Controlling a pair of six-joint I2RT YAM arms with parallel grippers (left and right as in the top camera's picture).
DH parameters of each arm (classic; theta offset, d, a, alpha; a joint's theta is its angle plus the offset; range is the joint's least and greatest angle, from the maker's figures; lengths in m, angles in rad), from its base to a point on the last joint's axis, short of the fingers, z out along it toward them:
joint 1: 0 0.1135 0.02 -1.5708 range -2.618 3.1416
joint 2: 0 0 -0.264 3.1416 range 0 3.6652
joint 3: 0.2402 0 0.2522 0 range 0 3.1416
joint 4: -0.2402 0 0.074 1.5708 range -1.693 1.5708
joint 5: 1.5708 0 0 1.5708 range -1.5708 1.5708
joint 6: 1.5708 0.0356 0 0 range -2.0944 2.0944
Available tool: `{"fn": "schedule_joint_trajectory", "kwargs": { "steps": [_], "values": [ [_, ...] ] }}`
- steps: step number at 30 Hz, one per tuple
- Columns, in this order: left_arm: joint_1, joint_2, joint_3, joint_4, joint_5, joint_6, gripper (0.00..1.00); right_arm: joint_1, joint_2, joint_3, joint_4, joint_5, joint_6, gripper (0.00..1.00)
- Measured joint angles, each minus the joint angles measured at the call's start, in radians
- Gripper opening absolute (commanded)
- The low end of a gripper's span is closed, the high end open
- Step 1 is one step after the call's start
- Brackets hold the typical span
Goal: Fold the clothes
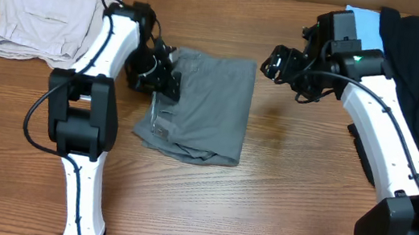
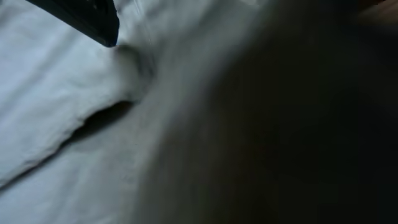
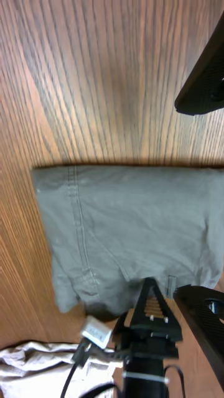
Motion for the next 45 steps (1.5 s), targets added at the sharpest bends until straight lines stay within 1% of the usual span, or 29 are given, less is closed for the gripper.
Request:
{"fn": "schedule_joint_trajectory", "kwargs": {
  "steps": [9,11,12,13,14,15,16,17,21,26,28,32,36,40,45],
  "values": [
    [-0.008,-0.036,-0.114,0.145,0.020,0.007,0.84,-0.006,0.000,0.000,-0.001,0.005,-0.029,0.91],
    [-0.024,-0.052,-0.141,0.184,0.019,0.011,0.77,-0.006,0.000,0.000,-0.001,0.008,-0.033,0.92],
    [-0.032,-0.056,-0.152,0.202,0.019,0.011,0.72,-0.006,0.000,0.000,-0.001,0.010,-0.034,0.92],
    [-0.043,-0.061,-0.163,0.220,0.016,0.014,0.63,-0.006,0.000,0.000,-0.001,0.012,-0.034,0.91],
    [-0.057,-0.068,-0.177,0.246,0.014,0.016,0.49,-0.006,0.000,0.000,-0.001,0.014,-0.035,0.92],
    [-0.069,-0.071,-0.188,0.269,0.013,0.020,0.27,-0.006,0.000,0.000,-0.001,0.016,-0.036,0.92],
    [-0.084,-0.074,-0.198,0.292,0.014,0.016,0.12,-0.006,0.000,0.000,-0.002,0.020,-0.036,0.92],
    [-0.097,-0.074,-0.209,0.314,0.017,0.015,0.04,-0.006,0.000,0.000,-0.004,0.026,-0.037,0.91],
    [-0.143,-0.086,-0.238,0.374,0.016,0.002,0.04,-0.006,0.000,0.000,-0.018,0.044,-0.037,0.91],
    [-0.165,-0.091,-0.242,0.398,0.009,-0.065,0.04,-0.008,0.000,0.000,-0.029,0.061,-0.039,0.91],
    [-0.164,-0.087,-0.228,0.378,0.010,-0.097,0.04,-0.013,0.000,0.000,-0.035,0.063,-0.040,0.91],
    [-0.140,-0.052,-0.140,0.272,0.027,-0.156,0.04,-0.029,0.000,0.000,-0.039,0.067,-0.040,0.91],
    [-0.073,-0.048,-0.037,0.221,0.051,-0.225,0.04,-0.039,0.000,0.000,-0.043,0.070,-0.040,0.90],
    [0.042,-0.071,0.055,0.235,0.092,-0.309,0.04,-0.040,0.000,0.000,-0.042,0.070,-0.040,0.90],
    [0.182,-0.131,0.098,0.288,0.168,-0.396,0.04,-0.040,0.000,0.000,-0.041,0.070,-0.040,0.90]
  ]
}}
